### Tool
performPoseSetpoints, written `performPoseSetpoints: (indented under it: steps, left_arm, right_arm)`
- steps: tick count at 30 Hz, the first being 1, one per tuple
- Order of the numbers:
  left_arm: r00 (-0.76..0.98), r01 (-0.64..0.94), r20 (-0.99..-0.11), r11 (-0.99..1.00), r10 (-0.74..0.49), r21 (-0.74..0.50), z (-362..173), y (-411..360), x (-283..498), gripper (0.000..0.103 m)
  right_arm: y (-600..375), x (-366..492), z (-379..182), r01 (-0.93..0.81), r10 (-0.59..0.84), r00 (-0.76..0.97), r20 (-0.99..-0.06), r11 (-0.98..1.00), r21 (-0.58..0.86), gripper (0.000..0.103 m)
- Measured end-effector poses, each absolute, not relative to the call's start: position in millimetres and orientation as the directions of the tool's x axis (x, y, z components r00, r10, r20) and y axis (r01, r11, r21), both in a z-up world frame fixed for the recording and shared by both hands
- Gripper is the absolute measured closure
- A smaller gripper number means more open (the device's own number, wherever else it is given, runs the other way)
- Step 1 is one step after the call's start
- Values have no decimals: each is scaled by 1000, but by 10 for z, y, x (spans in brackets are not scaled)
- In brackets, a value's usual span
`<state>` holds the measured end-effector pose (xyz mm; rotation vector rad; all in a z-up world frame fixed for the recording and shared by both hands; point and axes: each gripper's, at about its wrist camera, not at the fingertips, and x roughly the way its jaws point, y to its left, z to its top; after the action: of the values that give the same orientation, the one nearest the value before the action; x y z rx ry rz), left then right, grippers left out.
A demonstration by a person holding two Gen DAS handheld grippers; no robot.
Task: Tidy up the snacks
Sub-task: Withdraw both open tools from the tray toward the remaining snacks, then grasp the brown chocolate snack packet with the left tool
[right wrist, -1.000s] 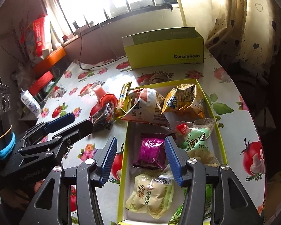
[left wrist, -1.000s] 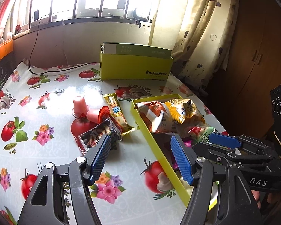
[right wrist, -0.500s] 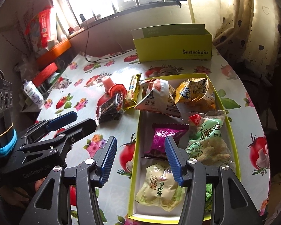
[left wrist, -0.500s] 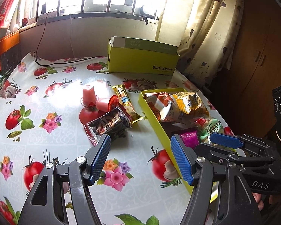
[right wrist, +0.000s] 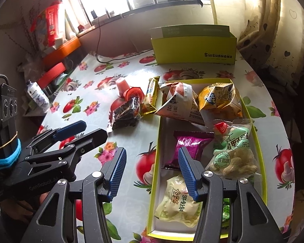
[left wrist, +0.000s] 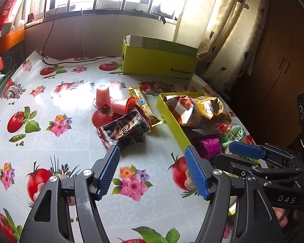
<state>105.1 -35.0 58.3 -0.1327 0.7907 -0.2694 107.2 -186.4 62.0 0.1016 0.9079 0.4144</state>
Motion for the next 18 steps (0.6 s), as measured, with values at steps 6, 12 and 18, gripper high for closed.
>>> performPoseSetpoints:
  steps: [6, 12, 18]
  left_arm:
    - [665, 145, -697, 962, -268, -231, 487, -178, 1093, 36]
    - [664, 110, -705, 965, -249, -238, 429, -38, 1171, 36]
    - [649, 144, -721, 969, -244, -198, 346, -19, 1373, 36]
  right_arm:
    - [-1807, 1102, 560, -310, 396, 525, -753, 913, 264, 51]
    - [-1756, 1148, 530, -319, 402, 516, -757, 910, 265, 51]
    - [-1704, 1191, 549, -330, 410, 517, -752, 905, 267, 51]
